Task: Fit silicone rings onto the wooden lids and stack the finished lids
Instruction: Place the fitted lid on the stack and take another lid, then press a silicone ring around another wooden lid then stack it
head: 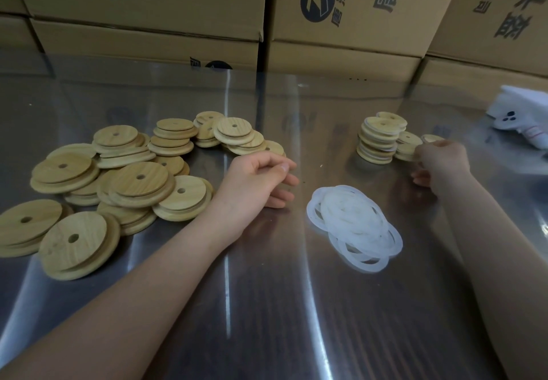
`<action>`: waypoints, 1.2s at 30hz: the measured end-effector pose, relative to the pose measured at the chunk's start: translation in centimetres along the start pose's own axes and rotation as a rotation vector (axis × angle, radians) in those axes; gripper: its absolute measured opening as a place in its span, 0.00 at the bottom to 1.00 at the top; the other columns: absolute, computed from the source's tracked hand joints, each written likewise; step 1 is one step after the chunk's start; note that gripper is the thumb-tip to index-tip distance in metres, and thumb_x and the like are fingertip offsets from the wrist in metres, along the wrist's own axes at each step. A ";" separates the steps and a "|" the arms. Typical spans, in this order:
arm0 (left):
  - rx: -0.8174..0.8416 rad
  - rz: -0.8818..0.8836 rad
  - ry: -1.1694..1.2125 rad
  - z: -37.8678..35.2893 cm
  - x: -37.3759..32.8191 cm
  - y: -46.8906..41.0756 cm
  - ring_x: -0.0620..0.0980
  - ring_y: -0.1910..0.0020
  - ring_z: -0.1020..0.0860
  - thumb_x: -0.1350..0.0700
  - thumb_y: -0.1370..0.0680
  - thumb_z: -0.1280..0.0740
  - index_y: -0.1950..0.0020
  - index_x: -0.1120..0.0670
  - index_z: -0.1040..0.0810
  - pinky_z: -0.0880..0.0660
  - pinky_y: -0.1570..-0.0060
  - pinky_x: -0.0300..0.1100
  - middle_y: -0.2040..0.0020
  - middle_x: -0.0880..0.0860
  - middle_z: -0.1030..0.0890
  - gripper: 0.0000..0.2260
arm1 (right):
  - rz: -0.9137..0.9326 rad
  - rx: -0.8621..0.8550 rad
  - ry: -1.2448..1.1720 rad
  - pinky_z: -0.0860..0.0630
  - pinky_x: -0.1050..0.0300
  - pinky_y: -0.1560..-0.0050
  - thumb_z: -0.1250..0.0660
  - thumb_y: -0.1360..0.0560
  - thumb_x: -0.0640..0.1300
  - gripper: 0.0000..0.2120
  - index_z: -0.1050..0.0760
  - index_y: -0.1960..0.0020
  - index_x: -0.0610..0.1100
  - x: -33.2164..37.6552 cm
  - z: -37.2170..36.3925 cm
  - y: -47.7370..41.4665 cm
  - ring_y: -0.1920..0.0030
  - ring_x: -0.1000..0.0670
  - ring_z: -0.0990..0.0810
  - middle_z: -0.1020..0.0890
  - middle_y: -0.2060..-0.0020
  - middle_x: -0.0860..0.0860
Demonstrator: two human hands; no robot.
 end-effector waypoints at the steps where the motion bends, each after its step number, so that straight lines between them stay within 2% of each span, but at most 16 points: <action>1: 0.000 -0.005 -0.012 0.0 0.0 0.0 0.49 0.65 0.18 0.61 0.18 0.38 0.48 0.57 0.19 0.20 0.63 0.39 0.57 0.54 0.16 0.08 | 0.018 0.007 0.050 0.23 0.58 0.76 0.37 0.26 0.42 0.07 0.28 0.49 0.45 0.0 0.0 -0.1 0.73 0.45 0.22 0.23 0.69 0.44; 6: 0.003 -0.035 -0.099 -0.2 0.1 0.0 0.48 0.64 0.18 0.63 0.18 0.38 0.48 0.57 0.19 0.20 0.62 0.38 0.56 0.55 0.16 0.08 | 0.113 0.073 0.252 0.21 0.52 0.66 0.37 0.27 0.44 0.06 0.27 0.52 0.45 0.0 -0.2 0.0 0.66 0.41 0.19 0.21 0.63 0.43; 9: 0.002 -0.050 -0.138 -0.4 0.2 0.0 0.47 0.65 0.18 0.63 0.19 0.38 0.49 0.57 0.19 0.21 0.63 0.37 0.58 0.54 0.16 0.08 | 0.151 0.091 0.333 0.20 0.42 0.49 0.37 0.28 0.47 0.12 0.28 0.46 0.43 -0.1 -0.2 -0.1 0.51 0.36 0.19 0.20 0.52 0.39; 10: 0.000 -0.056 -0.150 -0.4 0.2 0.0 0.47 0.65 0.18 0.63 0.19 0.38 0.49 0.56 0.19 0.21 0.64 0.36 0.58 0.54 0.16 0.09 | 0.156 0.101 0.352 0.20 0.41 0.47 0.37 0.28 0.47 0.14 0.28 0.44 0.42 -0.1 -0.2 0.0 0.49 0.36 0.20 0.20 0.50 0.38; 14: -0.004 -0.081 -0.194 -0.5 0.3 0.0 0.46 0.65 0.18 0.63 0.19 0.38 0.52 0.53 0.19 0.21 0.64 0.37 0.60 0.52 0.16 0.10 | 0.169 0.119 0.388 0.22 0.42 0.45 0.38 0.28 0.46 0.17 0.28 0.42 0.40 0.0 -0.2 0.5 0.47 0.35 0.21 0.20 0.48 0.36; 16: -0.016 -0.104 -0.224 -0.5 0.3 0.1 0.46 0.65 0.18 0.63 0.19 0.38 0.53 0.52 0.19 0.21 0.64 0.38 0.61 0.50 0.16 0.10 | 0.181 0.092 0.389 0.24 0.46 0.45 0.37 0.27 0.45 0.17 0.27 0.41 0.39 0.1 -0.2 0.8 0.45 0.34 0.23 0.21 0.45 0.37; 20: -0.076 -0.238 -0.434 -0.5 0.2 0.3 0.42 0.63 0.19 0.59 0.20 0.36 0.55 0.46 0.19 0.21 0.58 0.40 0.63 0.44 0.17 0.10 | 0.264 -0.018 0.336 0.30 0.48 0.45 0.38 0.25 0.43 0.16 0.27 0.38 0.40 0.8 -0.2 1.8 0.39 0.35 0.26 0.23 0.41 0.38; 24: -0.193 -0.348 -0.640 -0.2 0.0 0.4 0.44 0.60 0.22 0.58 0.22 0.35 0.51 0.49 0.18 0.23 0.56 0.47 0.59 0.44 0.18 0.07 | 0.442 -0.054 0.239 0.31 0.51 0.48 0.39 0.24 0.43 0.12 0.24 0.43 0.41 2.2 -0.5 3.9 0.41 0.38 0.25 0.21 0.44 0.41; 26: -0.262 -0.386 -0.711 0.1 0.0 0.2 0.47 0.50 0.22 0.60 0.22 0.35 0.49 0.51 0.18 0.25 0.50 0.45 0.51 0.46 0.18 0.08 | 0.555 -0.037 0.196 0.36 0.56 0.54 0.38 0.25 0.42 0.09 0.24 0.47 0.43 2.8 -0.8 5.0 0.46 0.41 0.25 0.21 0.51 0.44; 28: -0.315 -0.395 -0.769 0.6 0.2 -0.1 0.50 0.42 0.25 0.62 0.23 0.35 0.47 0.53 0.18 0.31 0.45 0.41 0.44 0.47 0.20 0.09 | 0.653 0.025 0.161 0.40 0.59 0.59 0.38 0.26 0.41 0.05 0.24 0.52 0.46 3.1 -1.4 6.3 0.54 0.48 0.26 0.22 0.58 0.48; 31: -0.363 -0.364 -0.803 1.0 0.5 -0.5 0.53 0.36 0.30 0.62 0.23 0.35 0.41 0.54 0.21 0.38 0.41 0.36 0.38 0.50 0.25 0.12 | 0.769 0.249 0.098 0.36 0.61 0.65 0.37 0.25 0.38 0.06 0.24 0.53 0.47 2.9 -3.1 8.6 0.66 0.55 0.29 0.23 0.66 0.53; 33: -0.332 -0.339 -0.804 0.9 0.8 -0.8 0.54 0.32 0.34 0.61 0.23 0.34 0.36 0.54 0.23 0.40 0.36 0.37 0.34 0.51 0.28 0.15 | 0.855 0.387 0.115 0.31 0.68 0.63 0.36 0.25 0.36 0.08 0.21 0.49 0.45 2.6 -4.1 10.0 0.65 0.57 0.27 0.22 0.64 0.54; 36: -0.208 -0.258 -0.874 0.6 1.3 -1.0 0.53 0.27 0.41 0.58 0.22 0.35 0.30 0.54 0.28 0.44 0.31 0.41 0.27 0.51 0.34 0.20 | 0.943 0.539 0.151 0.27 0.61 0.51 0.34 0.24 0.37 0.10 0.22 0.44 0.45 2.4 -5.3 11.4 0.56 0.53 0.22 0.20 0.56 0.52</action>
Point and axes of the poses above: each hand's wrist, its own y-axis away from the middle knuckle, its own z-axis out of the back of the hand, x = y × z, the point moved 1 cm from there along -y, towards the middle knuckle
